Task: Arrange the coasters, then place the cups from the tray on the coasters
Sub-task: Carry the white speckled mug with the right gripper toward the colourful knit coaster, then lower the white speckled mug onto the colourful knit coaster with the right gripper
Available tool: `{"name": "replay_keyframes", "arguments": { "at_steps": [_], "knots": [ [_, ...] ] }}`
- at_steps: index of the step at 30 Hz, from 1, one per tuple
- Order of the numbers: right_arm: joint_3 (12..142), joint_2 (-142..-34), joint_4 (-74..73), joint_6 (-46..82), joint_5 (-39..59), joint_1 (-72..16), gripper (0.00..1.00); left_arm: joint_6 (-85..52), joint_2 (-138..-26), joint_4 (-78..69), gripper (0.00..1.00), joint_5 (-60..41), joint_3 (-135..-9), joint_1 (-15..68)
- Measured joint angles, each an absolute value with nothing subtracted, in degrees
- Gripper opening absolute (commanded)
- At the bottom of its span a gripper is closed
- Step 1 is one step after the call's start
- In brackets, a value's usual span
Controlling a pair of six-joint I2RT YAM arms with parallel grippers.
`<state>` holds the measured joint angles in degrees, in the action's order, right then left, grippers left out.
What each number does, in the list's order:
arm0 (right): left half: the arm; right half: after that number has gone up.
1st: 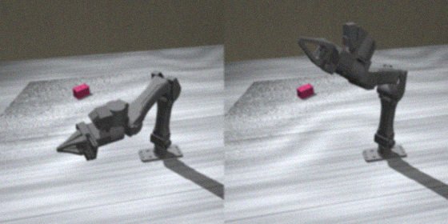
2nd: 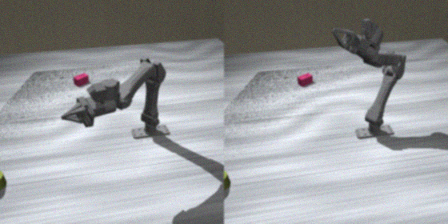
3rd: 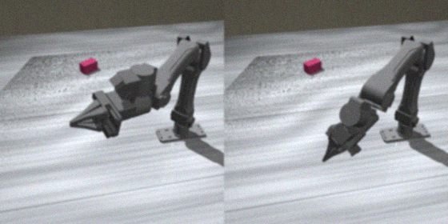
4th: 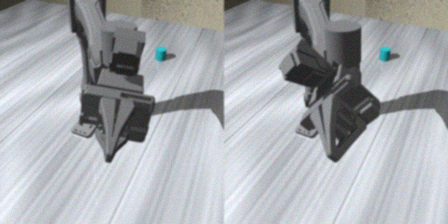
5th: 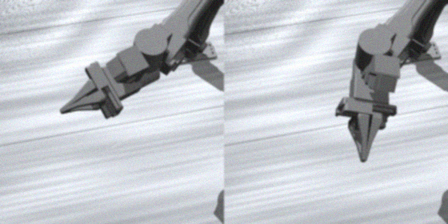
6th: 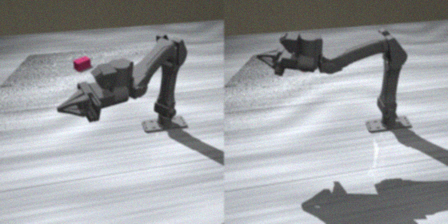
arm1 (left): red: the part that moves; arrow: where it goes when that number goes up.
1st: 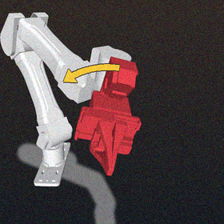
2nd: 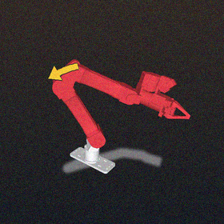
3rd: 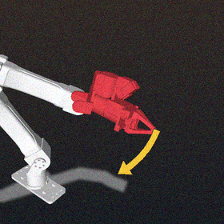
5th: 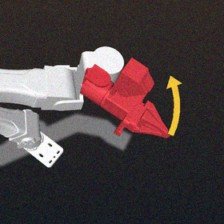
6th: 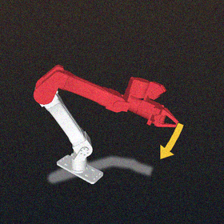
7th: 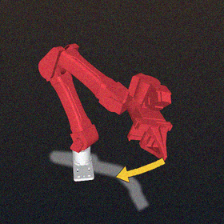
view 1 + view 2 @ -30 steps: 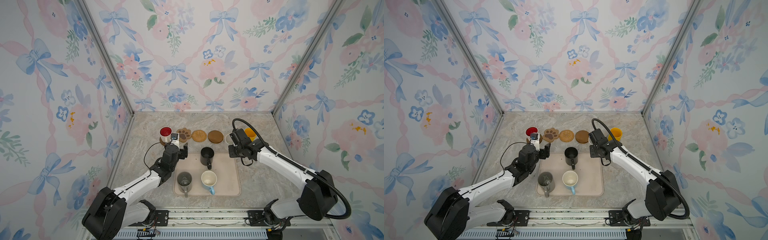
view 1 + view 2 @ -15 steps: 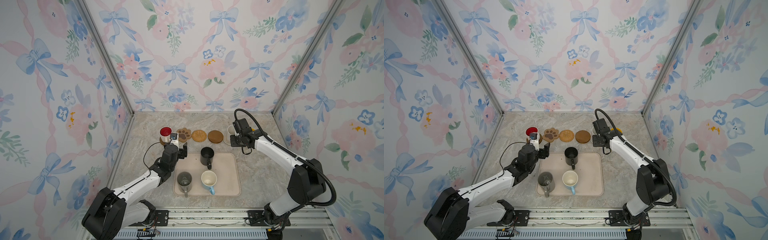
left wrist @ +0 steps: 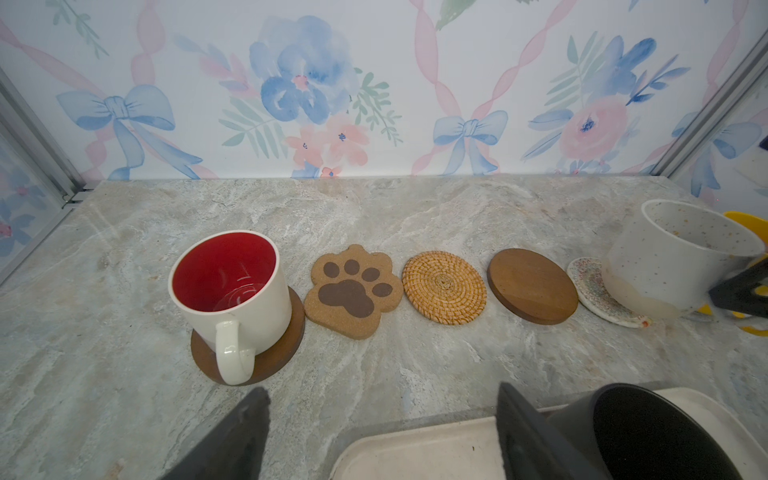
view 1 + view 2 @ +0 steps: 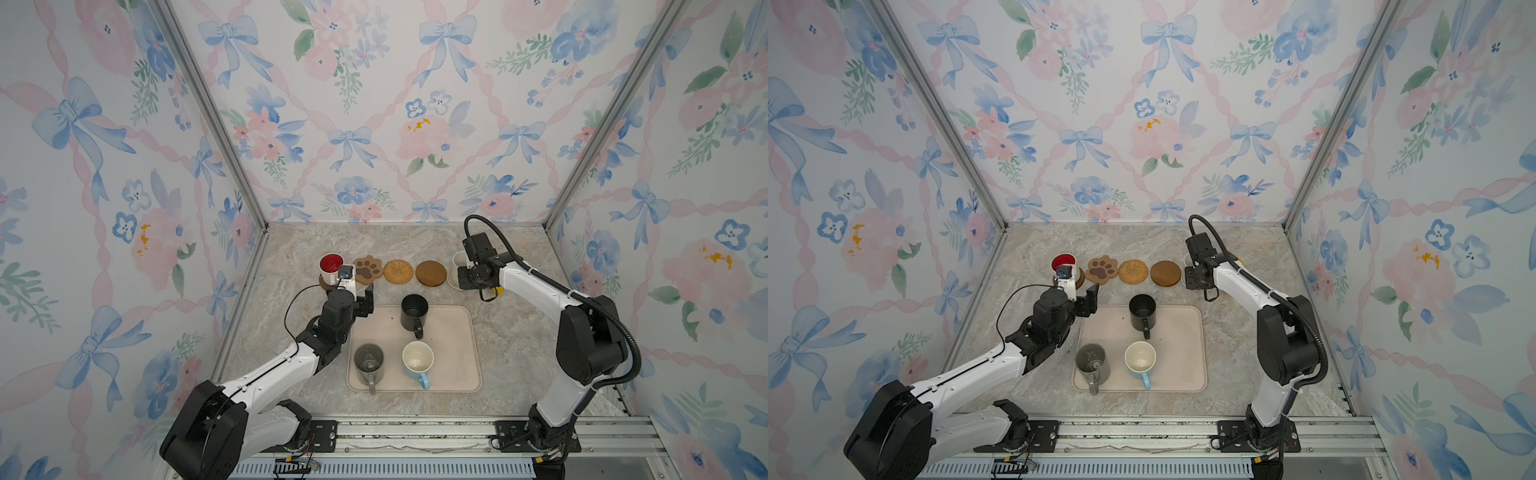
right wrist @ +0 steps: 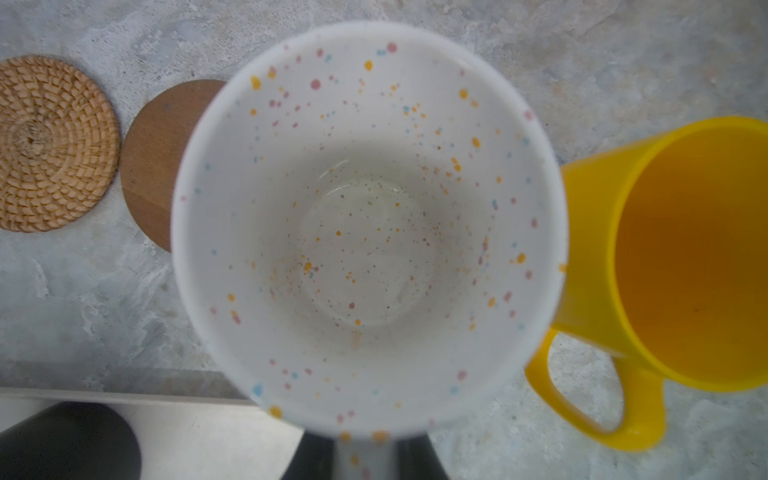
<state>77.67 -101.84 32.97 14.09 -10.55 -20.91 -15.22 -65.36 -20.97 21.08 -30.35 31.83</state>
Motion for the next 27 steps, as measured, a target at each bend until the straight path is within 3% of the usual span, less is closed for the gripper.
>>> {"name": "replay_keyframes", "arguments": {
  "at_steps": [27],
  "knots": [
    [78.0,-105.3,29.74,14.11,-9.21,-19.11,0.0,-15.22,-65.06,-20.97,0.81,20.91,-30.09,31.46]
  ]
}}
